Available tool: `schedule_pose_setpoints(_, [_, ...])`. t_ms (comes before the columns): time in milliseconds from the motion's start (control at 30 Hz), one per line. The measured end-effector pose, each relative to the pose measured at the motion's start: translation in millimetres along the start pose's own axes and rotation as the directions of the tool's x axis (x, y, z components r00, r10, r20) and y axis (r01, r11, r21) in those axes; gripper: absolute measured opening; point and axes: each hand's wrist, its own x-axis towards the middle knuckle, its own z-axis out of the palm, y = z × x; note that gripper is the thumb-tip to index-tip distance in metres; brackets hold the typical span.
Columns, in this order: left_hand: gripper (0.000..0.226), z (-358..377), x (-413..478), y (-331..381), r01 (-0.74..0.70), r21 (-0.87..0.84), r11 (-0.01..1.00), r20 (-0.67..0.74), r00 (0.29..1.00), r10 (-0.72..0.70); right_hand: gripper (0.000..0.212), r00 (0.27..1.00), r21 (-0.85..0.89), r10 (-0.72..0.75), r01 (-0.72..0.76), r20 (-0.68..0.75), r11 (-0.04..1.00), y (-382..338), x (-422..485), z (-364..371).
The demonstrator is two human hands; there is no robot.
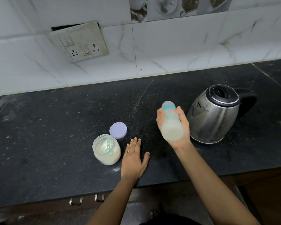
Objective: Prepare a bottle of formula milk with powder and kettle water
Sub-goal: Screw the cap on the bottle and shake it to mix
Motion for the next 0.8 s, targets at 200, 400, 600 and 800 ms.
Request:
schedule_pose_setpoints(200, [0.071,0,0,0,0.002,0.001,1.0,-0.004,1.0,-0.002,0.073,0.99,-0.08,-0.039,0.029,-0.136,0.996,4,-9,-13])
schedule_pose_setpoints(400, [0.074,0,0,1,-0.001,0.002,1.0,-0.001,1.0,0.001,0.054,0.999,-0.218,0.002,-0.009,-0.034,0.976,4,-12,-12])
schedule_pose_setpoints(600, [0.073,-2,0,1,-0.012,-0.003,1.0,-0.003,1.0,0.012,0.062,0.999,-0.037,-0.025,0.023,-0.041,0.999,6,-3,-4])
schedule_pose_setpoints(800, [0.074,-3,0,1,-0.016,-0.003,1.0,-0.01,1.0,0.016,0.072,0.989,-0.104,-0.099,0.088,-0.111,0.991,15,-1,2])
